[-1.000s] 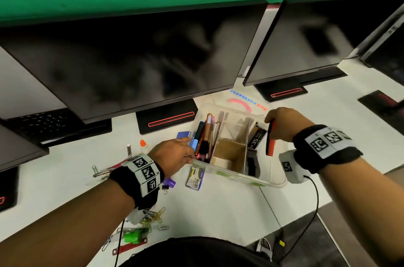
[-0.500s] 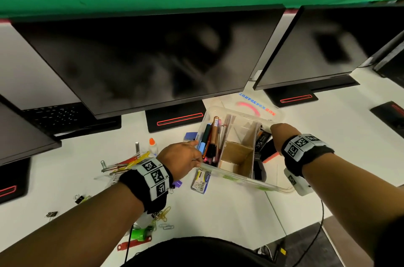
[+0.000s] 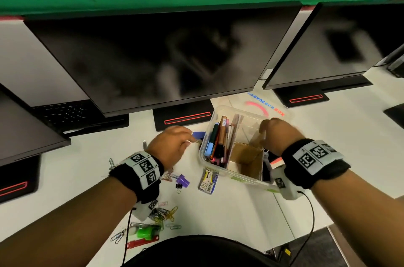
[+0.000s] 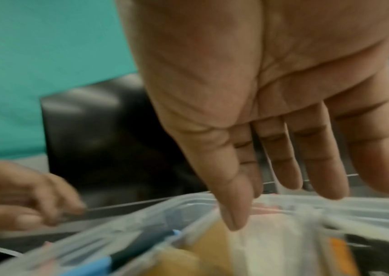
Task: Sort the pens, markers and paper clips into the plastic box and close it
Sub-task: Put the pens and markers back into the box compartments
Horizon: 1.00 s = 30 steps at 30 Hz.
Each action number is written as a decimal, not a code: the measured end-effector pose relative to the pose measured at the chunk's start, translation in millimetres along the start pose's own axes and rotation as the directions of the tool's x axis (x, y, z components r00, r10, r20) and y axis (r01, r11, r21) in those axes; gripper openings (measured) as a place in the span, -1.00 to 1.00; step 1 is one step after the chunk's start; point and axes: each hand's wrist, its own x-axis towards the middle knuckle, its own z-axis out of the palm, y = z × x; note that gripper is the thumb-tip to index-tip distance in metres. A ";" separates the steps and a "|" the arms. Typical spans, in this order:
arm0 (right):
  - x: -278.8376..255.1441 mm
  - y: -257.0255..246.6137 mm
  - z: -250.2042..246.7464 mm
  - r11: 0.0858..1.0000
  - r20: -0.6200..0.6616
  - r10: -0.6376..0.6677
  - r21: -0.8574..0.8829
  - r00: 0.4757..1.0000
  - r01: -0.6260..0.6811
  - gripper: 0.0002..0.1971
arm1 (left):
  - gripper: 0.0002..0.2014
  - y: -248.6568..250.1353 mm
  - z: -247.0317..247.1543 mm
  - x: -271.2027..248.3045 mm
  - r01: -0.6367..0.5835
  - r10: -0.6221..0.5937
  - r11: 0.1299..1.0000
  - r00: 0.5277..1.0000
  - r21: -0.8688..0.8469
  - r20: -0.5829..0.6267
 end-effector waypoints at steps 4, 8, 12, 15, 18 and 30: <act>-25.6 -40.7 10.3 0.975 0.070 -0.185 0.140 0.980 0.174 -0.70 | -0.72 -28.8 -2.5 6.4 0.178 -0.179 0.979 0.984 0.096 0.002; -37.7 -57.2 36.4 0.922 0.058 -0.349 0.202 0.935 0.331 -0.71 | -0.70 -32.5 0.1 9.2 0.161 -0.168 0.978 0.985 0.133 0.040; -45.8 -48.4 64.0 0.854 0.007 -0.479 0.235 0.878 0.464 -0.77 | -0.68 -16.3 14.2 29.7 0.043 -0.056 0.993 0.992 0.109 0.116; -49.4 -43.2 79.5 0.827 -0.024 -0.480 0.322 0.877 0.461 -0.66 | -0.62 -9.1 34.6 53.1 0.078 -0.091 0.994 0.977 0.074 0.192; -49.2 -42.0 86.4 0.824 -0.054 -0.485 0.306 0.873 0.477 -0.62 | -0.46 -6.5 51.2 72.8 0.166 -0.176 0.984 0.958 0.063 0.225; -48.4 -39.2 89.2 0.799 -0.140 -0.496 0.311 0.857 0.514 -0.74 | -0.76 -12.5 72.3 94.6 0.191 -0.227 0.972 0.906 0.133 0.358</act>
